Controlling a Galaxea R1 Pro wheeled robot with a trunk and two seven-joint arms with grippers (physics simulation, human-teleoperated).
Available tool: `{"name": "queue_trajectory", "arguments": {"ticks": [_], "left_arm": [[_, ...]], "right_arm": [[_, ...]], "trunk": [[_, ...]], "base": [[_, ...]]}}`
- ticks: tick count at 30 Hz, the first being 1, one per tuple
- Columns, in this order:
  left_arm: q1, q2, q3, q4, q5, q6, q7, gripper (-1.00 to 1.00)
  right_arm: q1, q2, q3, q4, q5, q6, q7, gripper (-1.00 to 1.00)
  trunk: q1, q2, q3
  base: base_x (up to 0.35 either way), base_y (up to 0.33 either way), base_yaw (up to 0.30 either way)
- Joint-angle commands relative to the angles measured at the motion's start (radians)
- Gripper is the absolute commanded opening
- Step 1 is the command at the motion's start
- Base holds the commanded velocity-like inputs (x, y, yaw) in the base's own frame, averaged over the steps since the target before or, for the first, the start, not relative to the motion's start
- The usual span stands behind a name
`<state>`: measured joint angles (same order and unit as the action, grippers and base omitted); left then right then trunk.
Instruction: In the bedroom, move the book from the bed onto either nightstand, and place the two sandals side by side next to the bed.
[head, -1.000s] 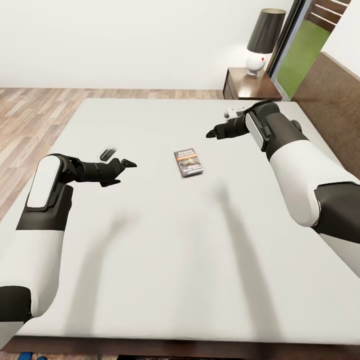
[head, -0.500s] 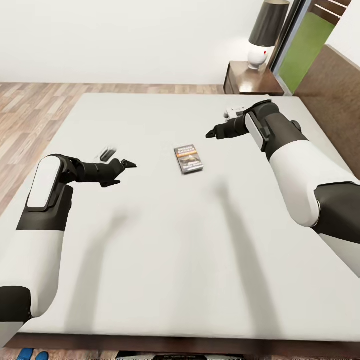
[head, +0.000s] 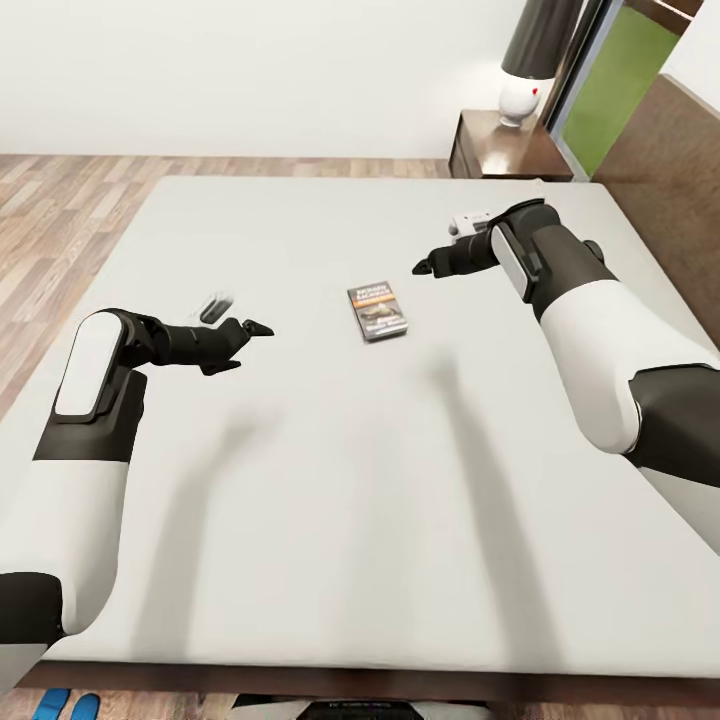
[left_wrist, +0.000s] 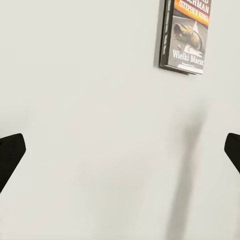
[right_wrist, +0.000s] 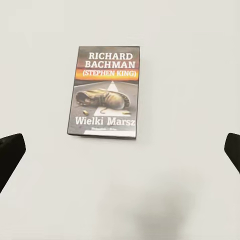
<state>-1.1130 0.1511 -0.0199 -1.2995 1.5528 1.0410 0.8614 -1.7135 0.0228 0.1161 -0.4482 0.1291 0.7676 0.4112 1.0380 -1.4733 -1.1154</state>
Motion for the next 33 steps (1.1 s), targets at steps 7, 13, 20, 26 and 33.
{"name": "queue_trajectory", "arguments": {"ticks": [7,13,20,26,33], "left_arm": [[-0.001,0.001,-0.001,0.001,0.008,0.000,0.011,1.00],[-0.001,0.001,-0.001,0.001,0.007,0.000,0.011,1.00],[-0.001,0.002,-0.001,0.002,0.007,0.001,0.011,1.00],[-0.001,0.002,0.000,0.002,0.008,0.001,0.011,1.00],[-0.001,0.002,-0.001,0.000,0.007,0.001,0.011,1.00]], "right_arm": [[-0.001,0.000,0.002,-0.005,0.010,0.002,0.006,1.00],[-0.001,0.001,0.002,-0.006,0.010,0.003,0.003,1.00],[-0.001,0.000,0.000,-0.017,0.009,0.001,0.002,1.00],[-0.001,-0.001,-0.002,-0.032,0.009,0.001,0.002,1.00],[0.000,-0.001,-0.002,-0.060,0.009,0.002,0.001,1.00]], "trunk": [[0.000,0.000,-0.011],[0.000,0.000,-0.020],[0.000,0.000,-0.026],[0.000,0.000,-0.027],[0.000,0.000,-0.028]], "base": [[0.000,0.000,-0.016],[0.000,0.000,-0.103],[0.000,0.000,-0.101],[0.000,0.000,-0.034],[0.000,0.000,-0.011]]}}
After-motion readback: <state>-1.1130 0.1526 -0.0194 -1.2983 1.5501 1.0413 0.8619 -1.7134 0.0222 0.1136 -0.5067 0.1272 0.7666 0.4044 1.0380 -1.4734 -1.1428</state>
